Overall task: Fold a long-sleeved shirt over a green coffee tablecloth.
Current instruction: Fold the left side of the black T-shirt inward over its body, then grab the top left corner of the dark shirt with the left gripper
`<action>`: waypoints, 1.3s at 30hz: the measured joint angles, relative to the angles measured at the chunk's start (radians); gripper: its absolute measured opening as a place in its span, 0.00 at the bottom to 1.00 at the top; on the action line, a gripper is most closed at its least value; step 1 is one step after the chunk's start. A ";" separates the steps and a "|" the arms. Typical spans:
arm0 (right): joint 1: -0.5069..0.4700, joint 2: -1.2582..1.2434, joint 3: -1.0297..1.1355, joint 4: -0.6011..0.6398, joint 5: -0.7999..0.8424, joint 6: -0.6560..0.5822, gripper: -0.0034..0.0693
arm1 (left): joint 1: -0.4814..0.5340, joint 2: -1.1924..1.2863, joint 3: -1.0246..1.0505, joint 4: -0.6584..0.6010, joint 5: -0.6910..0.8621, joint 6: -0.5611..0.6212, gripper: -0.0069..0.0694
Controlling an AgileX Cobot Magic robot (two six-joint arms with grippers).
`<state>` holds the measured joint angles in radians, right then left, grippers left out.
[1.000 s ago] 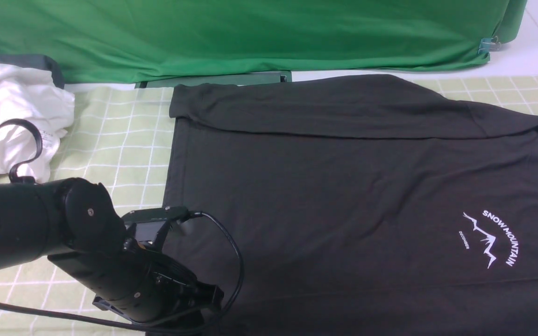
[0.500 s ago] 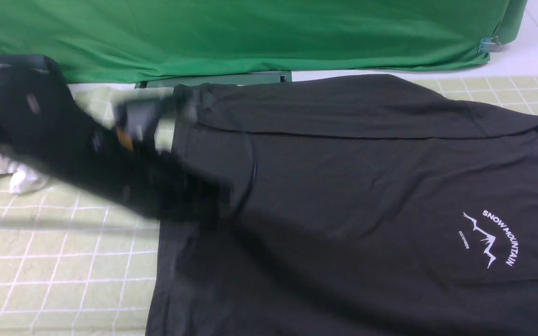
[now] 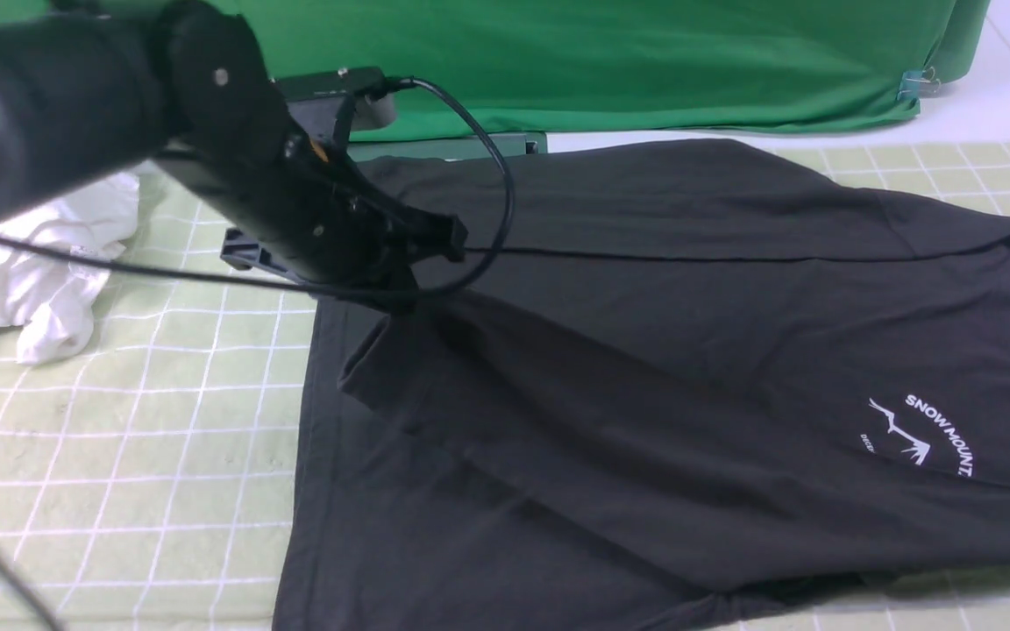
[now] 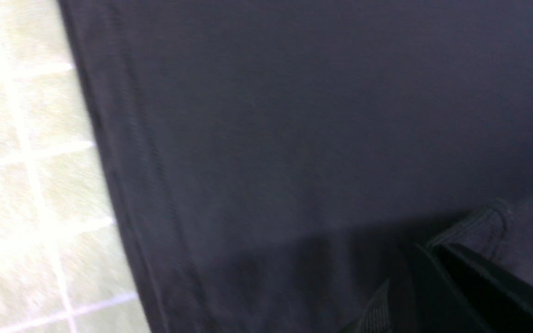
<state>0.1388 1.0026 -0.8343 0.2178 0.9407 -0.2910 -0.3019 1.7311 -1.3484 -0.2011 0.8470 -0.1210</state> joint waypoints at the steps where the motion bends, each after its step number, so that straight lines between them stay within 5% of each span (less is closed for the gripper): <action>1: 0.000 0.000 0.000 0.000 -0.001 0.000 0.14 | 0.006 0.015 -0.013 0.000 0.005 -0.003 0.12; 22: 0.000 0.000 0.000 0.000 -0.010 0.000 0.16 | 0.078 0.259 -0.136 0.028 -0.098 -0.042 0.15; 34: 0.000 0.000 0.000 0.001 -0.010 -0.001 0.17 | 0.213 0.297 -0.416 -0.050 -0.070 -0.078 0.54; 39: 0.000 0.000 0.000 0.001 -0.010 -0.001 0.17 | 0.257 0.345 -0.431 -0.162 -0.050 -0.080 0.59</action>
<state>0.1388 1.0026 -0.8343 0.2186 0.9303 -0.2918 -0.0451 2.0765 -1.7790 -0.3629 0.7969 -0.2007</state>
